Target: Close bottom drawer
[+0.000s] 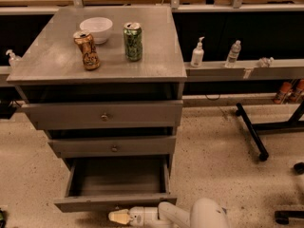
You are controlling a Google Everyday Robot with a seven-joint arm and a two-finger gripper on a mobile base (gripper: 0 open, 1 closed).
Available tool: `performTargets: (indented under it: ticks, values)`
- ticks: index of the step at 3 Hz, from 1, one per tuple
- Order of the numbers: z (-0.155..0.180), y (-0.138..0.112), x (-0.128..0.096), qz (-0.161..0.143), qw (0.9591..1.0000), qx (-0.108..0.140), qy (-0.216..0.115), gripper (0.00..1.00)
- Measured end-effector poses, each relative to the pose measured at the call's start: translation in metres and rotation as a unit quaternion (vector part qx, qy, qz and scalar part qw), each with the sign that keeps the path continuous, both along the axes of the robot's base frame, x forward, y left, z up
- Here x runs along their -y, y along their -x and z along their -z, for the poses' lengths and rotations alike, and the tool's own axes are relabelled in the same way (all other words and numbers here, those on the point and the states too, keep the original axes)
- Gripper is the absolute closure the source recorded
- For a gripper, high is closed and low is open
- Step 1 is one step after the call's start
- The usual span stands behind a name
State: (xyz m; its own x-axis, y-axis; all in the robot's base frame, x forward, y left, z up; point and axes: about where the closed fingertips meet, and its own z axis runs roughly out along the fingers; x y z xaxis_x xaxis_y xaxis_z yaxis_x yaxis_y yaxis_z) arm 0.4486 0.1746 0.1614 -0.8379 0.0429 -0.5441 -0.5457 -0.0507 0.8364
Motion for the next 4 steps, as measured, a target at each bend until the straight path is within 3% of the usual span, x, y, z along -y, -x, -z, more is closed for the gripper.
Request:
performTargets:
  ticks: [2, 3, 4]
  values:
    - [-0.027, -0.078, -0.001, 0.049, 0.9977, 0.046, 0.009, 1.0]
    - [-0.035, -0.101, -0.005, 0.06, 0.9965, 0.057, 0.013, 1.0]
    - [-0.035, -0.112, -0.015, 0.062, 0.9968, 0.05, 0.006, 1.0]
